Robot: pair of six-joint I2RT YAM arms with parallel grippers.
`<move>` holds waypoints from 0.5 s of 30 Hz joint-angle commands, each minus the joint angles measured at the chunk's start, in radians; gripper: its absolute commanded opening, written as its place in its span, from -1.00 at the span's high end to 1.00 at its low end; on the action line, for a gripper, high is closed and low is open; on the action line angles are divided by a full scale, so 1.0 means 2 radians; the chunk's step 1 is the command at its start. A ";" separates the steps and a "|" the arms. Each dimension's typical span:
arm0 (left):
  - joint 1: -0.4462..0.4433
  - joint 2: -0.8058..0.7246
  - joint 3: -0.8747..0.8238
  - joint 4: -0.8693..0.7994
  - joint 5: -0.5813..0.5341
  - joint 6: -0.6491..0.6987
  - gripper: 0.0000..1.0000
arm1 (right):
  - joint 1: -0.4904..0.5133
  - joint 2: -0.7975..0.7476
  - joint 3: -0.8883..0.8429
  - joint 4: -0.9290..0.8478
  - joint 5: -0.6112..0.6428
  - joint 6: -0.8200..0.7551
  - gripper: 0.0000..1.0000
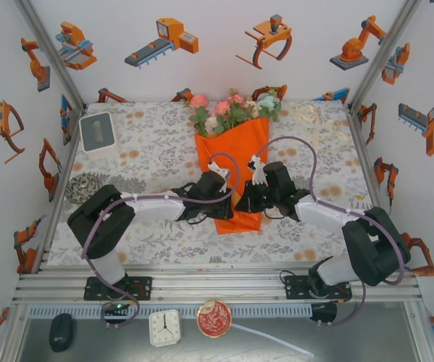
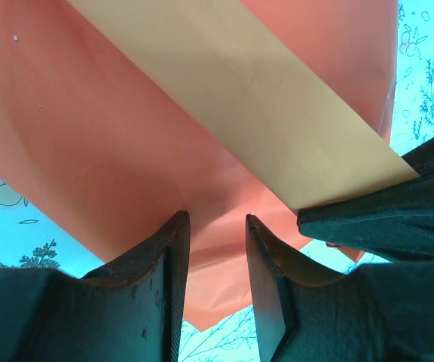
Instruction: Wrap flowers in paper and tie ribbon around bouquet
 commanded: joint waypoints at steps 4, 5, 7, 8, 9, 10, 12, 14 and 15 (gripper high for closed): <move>0.017 -0.070 -0.018 -0.023 -0.028 -0.026 0.25 | 0.002 -0.001 -0.009 0.013 0.013 -0.003 0.88; 0.023 -0.081 -0.021 -0.029 -0.031 -0.035 0.25 | 0.003 0.001 -0.010 0.017 0.010 -0.003 0.88; 0.040 -0.101 -0.027 -0.039 -0.033 -0.061 0.26 | 0.002 0.007 -0.010 0.026 0.001 -0.001 0.88; 0.048 -0.109 -0.028 -0.043 -0.033 -0.072 0.26 | 0.003 0.010 -0.009 0.030 -0.004 -0.001 0.87; 0.057 -0.114 -0.028 -0.048 -0.036 -0.085 0.25 | 0.003 0.014 -0.009 0.035 -0.009 0.001 0.87; 0.066 -0.117 -0.025 -0.055 -0.039 -0.097 0.24 | 0.004 0.019 -0.009 0.040 -0.013 0.003 0.85; 0.079 -0.116 -0.019 -0.065 -0.045 -0.113 0.24 | 0.006 0.029 -0.009 0.055 -0.028 0.011 0.80; 0.086 -0.113 -0.019 -0.059 -0.048 -0.114 0.23 | 0.009 0.041 -0.007 0.066 -0.044 0.016 0.75; 0.088 -0.111 -0.018 -0.055 -0.050 -0.115 0.23 | 0.012 0.047 -0.005 0.069 -0.051 0.017 0.70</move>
